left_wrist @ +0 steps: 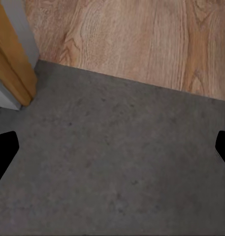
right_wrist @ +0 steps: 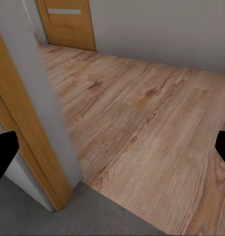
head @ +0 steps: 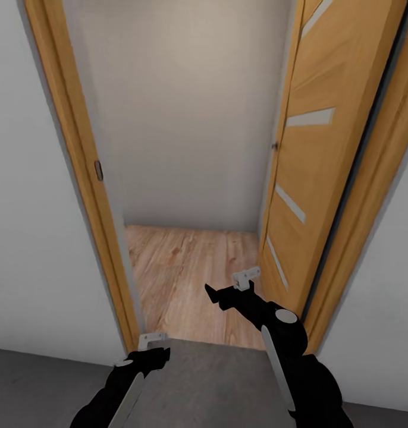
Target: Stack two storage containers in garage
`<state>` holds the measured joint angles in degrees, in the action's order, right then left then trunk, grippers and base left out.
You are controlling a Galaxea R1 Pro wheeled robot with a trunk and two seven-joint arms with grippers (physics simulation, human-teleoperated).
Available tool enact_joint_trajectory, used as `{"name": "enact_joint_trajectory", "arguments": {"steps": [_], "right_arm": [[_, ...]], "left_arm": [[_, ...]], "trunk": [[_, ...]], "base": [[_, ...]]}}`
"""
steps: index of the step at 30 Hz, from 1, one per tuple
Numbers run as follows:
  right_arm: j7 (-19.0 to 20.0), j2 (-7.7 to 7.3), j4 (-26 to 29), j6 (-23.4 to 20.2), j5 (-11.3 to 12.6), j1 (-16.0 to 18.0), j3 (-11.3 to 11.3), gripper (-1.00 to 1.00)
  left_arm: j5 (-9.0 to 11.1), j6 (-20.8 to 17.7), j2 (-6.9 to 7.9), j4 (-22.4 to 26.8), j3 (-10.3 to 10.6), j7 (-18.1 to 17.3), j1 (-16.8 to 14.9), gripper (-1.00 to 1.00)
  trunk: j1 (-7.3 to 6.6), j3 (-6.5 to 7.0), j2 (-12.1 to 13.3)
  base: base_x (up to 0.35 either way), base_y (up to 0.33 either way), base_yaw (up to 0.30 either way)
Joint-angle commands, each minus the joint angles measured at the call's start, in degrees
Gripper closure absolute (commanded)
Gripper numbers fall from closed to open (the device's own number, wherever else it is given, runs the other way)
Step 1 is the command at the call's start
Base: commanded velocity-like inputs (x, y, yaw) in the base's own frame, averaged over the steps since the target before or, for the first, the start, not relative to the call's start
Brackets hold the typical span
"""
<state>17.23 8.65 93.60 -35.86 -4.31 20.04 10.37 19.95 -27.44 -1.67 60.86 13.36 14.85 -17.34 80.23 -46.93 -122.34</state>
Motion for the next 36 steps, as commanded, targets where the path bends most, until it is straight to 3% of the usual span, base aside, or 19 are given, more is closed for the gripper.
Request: {"name": "enact_joint_trajectory", "arguments": {"steps": [1,9,23,36], "right_arm": [[0.0,0.02,0.0,0.0,0.0,0.0,0.0,-1.00],[0.0,0.05,0.0,-0.1,0.0,0.0,0.0,-1.00],[0.0,0.05,0.0,0.0,0.0,0.0,0.0,-1.00],[0.0,-0.18,-0.1,0.0,0.0,0.0,0.1,-1.00]], "left_arm": [[0.0,0.0,0.00,0.0,0.0,0.0,0.0,-1.00],[0.0,0.0,0.00,0.0,0.0,0.0,0.0,-1.00],[0.0,0.0,0.00,0.0,0.0,0.0,0.0,-1.00],[0.0,0.0,0.00,-0.1,0.0,0.0,0.0,-1.00]], "trunk": [[0.00,0.00,0.0],[0.00,0.01,0.0],[0.00,0.01,0.0],[0.00,0.01,0.0]], "base": [[0.334,-0.046,-0.005],[0.338,-0.003,-0.017],[0.341,0.112,-0.234],[0.339,0.087,-0.015]]}}
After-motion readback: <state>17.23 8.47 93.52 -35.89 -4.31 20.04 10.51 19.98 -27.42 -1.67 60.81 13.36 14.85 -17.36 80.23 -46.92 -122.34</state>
